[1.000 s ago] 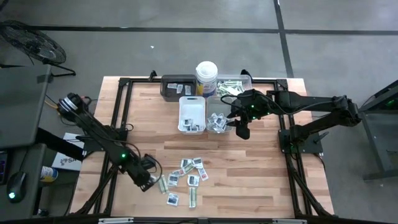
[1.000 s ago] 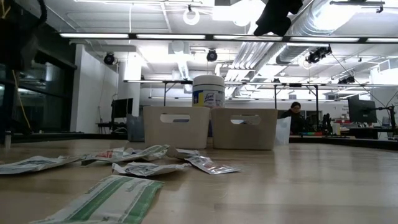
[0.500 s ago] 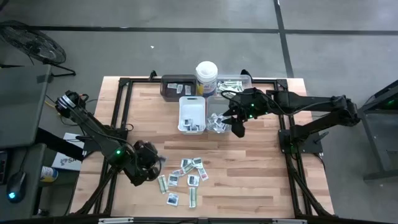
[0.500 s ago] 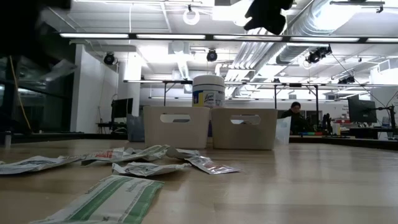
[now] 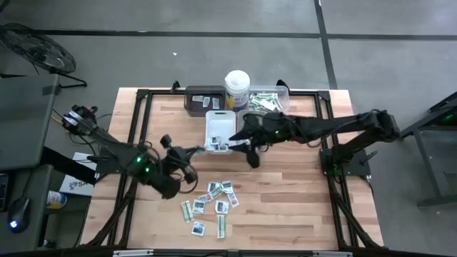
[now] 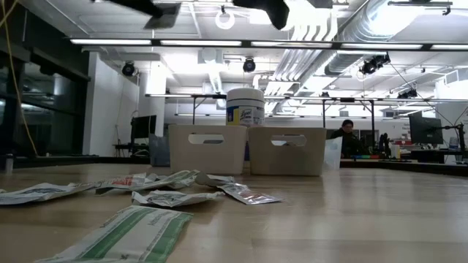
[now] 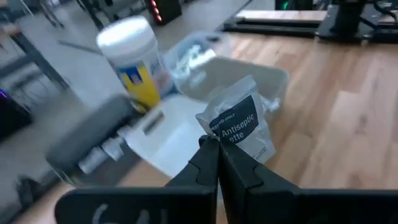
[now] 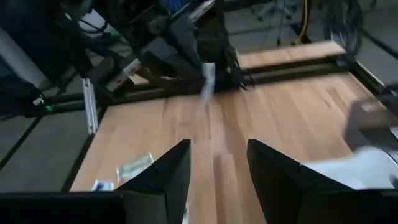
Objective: Pick & Place First Aid Supplies
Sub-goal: Put the wipe into the gray bin, then put the band aid into the transparent bin
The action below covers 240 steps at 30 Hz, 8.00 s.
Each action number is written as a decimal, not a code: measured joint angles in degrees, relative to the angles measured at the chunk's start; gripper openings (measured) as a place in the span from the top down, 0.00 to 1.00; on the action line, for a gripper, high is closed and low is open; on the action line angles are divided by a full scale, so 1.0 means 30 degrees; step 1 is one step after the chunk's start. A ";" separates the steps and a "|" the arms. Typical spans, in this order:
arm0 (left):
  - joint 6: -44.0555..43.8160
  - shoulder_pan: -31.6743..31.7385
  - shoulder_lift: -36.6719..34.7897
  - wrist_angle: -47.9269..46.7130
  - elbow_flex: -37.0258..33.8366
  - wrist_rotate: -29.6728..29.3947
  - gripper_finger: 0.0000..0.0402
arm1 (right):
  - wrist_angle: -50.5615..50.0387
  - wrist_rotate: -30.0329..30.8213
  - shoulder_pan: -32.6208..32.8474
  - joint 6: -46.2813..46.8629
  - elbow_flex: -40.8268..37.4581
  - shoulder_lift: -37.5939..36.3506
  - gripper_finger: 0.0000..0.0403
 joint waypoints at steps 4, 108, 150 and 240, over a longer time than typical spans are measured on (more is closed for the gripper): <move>0.4481 0.1437 -0.0007 0.1064 0.1396 0.0605 1.00 | 0.2605 0.0480 0.0305 -0.0157 0.0000 0.1292 0.62; 1.1241 0.3644 0.4648 -0.1579 0.2443 2.0205 0.54 | -1.2598 0.1200 -0.2589 0.4093 -0.0007 0.0291 0.64; -0.3991 0.0379 0.7952 0.1962 -0.1601 2.3005 0.54 | -1.3539 0.3768 0.1301 0.4672 -0.0007 -0.2174 0.64; 1.4251 0.4277 0.2492 1.1440 0.4838 0.8644 1.00 | -0.1664 0.3638 0.3610 -0.0103 -0.0007 -0.2159 0.97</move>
